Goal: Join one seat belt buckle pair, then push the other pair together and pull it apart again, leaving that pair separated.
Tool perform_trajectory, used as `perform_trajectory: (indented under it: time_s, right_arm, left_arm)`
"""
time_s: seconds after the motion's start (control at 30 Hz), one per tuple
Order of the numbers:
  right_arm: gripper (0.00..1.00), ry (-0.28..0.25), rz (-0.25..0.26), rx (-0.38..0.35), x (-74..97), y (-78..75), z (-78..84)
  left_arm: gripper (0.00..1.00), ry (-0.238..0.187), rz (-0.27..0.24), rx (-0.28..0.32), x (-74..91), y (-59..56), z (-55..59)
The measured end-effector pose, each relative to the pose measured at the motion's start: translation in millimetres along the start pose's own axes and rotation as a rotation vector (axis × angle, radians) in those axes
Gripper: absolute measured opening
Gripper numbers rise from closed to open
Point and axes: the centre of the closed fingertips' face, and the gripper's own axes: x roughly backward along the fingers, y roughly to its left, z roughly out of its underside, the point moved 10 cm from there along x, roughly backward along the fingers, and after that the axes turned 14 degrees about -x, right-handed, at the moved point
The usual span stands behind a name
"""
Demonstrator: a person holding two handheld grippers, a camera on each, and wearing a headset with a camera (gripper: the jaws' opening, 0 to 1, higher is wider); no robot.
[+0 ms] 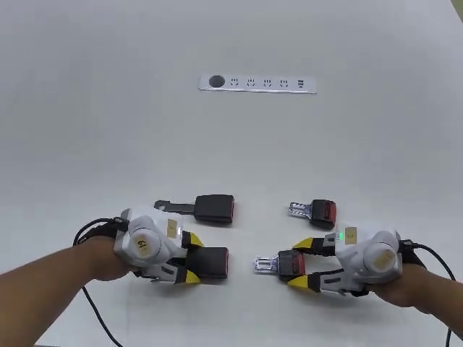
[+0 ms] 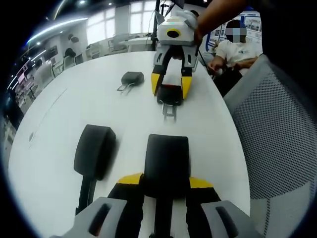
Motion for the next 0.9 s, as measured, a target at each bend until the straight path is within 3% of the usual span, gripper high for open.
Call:
perform_trajectory:
  time_s: [0.43, 0.9]
  right_arm:
    - [0.34, -0.057, -0.032, -0.014, -18.5, 11.2, -6.7]
    - [0.34, -0.082, -0.056, 0.008, -37.3, 17.4, -12.4]
  left_arm:
    - [0.33, -0.043, -0.004, 0.029, 0.2, 0.3, 3.3]
    - [0.33, -0.030, -0.003, 0.017, -0.3, 0.9, 0.2]
